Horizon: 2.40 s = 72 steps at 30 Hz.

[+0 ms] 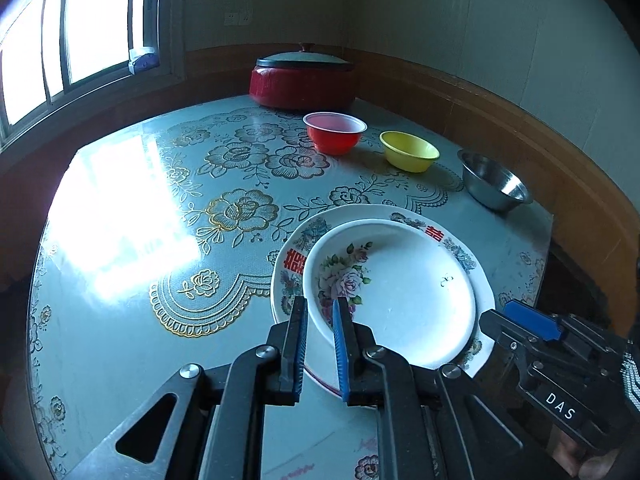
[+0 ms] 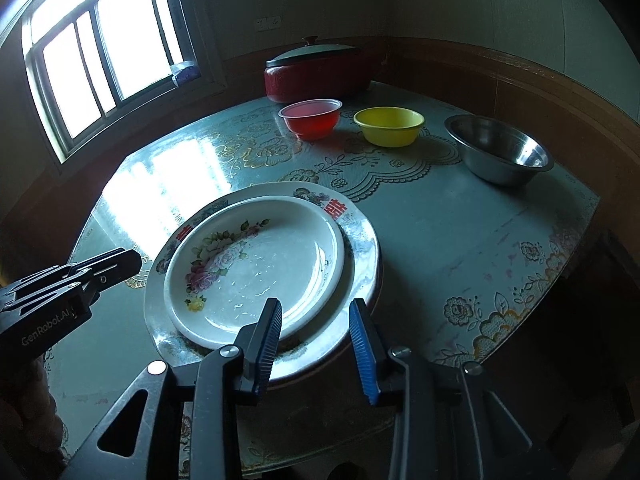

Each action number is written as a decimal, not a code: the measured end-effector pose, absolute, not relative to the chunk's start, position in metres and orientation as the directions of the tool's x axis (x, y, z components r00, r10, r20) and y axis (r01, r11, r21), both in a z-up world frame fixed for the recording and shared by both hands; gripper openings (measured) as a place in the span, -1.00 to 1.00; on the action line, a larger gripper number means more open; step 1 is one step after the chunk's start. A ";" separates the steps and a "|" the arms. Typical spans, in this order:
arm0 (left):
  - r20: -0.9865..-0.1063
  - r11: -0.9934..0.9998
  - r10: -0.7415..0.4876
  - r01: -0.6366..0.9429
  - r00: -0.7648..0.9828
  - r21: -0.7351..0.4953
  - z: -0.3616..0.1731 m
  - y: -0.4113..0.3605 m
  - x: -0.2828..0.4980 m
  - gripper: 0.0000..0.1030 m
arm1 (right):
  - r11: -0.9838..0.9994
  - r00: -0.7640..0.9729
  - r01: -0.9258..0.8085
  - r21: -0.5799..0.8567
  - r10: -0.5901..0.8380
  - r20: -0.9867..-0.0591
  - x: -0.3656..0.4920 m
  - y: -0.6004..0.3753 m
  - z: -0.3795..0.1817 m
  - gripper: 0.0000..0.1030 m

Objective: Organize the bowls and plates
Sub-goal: 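Open the left tool and release the bowl onto the plates, then move the right tool to the steel bowl and grip its rim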

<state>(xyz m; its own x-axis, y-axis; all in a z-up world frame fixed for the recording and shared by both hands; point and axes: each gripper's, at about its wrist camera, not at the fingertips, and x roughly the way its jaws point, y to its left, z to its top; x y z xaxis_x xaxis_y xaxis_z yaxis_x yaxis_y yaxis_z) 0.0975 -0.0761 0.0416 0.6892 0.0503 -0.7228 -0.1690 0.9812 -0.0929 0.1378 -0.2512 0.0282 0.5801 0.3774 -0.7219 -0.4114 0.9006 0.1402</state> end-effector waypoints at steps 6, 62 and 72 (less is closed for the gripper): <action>-0.715 0.986 0.039 -0.144 0.698 -0.087 0.044 -0.101 0.098 -0.70 | 0.908 0.602 -0.390 0.153 0.377 -0.704 0.133 -0.274 0.032 -0.32; -0.762 0.991 -0.134 0.085 0.634 -0.104 0.026 -0.235 0.240 -0.61 | 0.954 0.567 -0.165 0.249 0.299 -0.767 0.275 -0.415 0.012 -0.27; -0.772 0.983 -0.113 -0.040 0.625 -0.177 0.028 -0.267 0.290 -0.61 | 0.929 0.586 -0.206 0.308 0.369 -0.722 0.355 -0.491 0.029 -0.40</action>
